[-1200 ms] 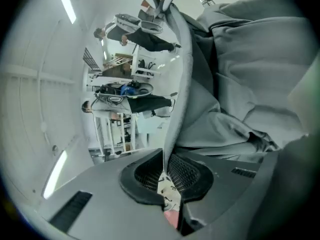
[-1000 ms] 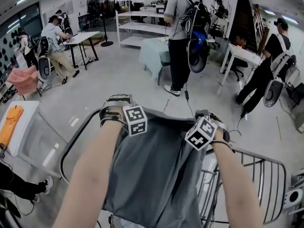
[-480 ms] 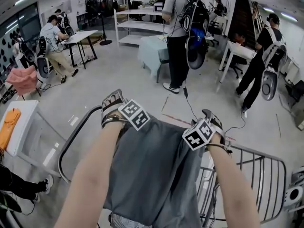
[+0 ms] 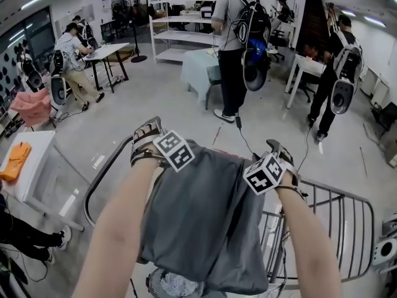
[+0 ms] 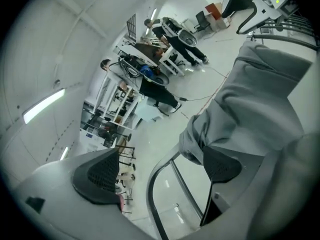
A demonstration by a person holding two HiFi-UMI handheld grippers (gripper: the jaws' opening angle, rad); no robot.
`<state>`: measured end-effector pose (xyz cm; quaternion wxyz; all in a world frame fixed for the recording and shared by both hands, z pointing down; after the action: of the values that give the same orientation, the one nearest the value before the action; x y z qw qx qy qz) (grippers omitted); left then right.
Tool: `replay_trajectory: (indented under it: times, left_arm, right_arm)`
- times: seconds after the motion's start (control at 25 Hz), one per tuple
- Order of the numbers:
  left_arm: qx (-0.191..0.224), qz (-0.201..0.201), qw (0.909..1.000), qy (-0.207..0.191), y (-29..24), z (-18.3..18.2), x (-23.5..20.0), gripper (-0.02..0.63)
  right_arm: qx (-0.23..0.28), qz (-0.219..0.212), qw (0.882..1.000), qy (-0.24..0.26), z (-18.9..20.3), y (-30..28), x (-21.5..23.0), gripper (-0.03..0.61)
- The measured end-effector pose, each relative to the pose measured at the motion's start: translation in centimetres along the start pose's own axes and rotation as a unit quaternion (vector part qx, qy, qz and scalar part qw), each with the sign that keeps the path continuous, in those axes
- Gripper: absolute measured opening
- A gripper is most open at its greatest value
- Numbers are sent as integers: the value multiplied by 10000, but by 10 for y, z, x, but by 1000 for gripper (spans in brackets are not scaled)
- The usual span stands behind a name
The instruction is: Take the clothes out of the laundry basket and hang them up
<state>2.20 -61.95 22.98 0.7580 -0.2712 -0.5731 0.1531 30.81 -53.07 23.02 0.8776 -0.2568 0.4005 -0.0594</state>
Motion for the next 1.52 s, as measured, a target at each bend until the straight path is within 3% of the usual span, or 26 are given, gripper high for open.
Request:
replay_trajectory:
  times: [0.28,0.44,0.64,0.92,1.24,1.52]
  left_arm:
    - [426,-520,9976,147,57,22,-6,499]
    - [739,-688,9939,438,90,31,-9,499]
    - [1253,-1052,9813,1014,138,50,-13,497]
    - [1859,-1075,9636,1593,195,91,-7,497]
    - [2428,-1162,9478,1709,257,134,7,497]
    - [2904,-1171,9332,1766,306,162,30,497]
  right_arm:
    - [442,102,9988,-207,-16,59,-7,230]
    - [806,231,9962,-253,-32,95,-8,230]
    - [985,331,9926,-626,-40,141,-15,230]
    - [1272,211,9811,-1441,-41,202,-50,230]
    - [1587,204,9653,-2062,-40,266,-87,230]
    - [2104,254,9512,-2241,-40,322,-115,230]
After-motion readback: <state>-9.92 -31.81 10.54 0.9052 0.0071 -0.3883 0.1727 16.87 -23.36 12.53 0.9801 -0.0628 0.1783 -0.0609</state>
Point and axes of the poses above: the fingertips, and each gripper's own axes: y backward along the fingers, x to its right, z out of its underside, the point moved 8 cm from there along y, backward along the fingers, and after that the axes turned 5 degrees about -y, right-handed, at the moved point
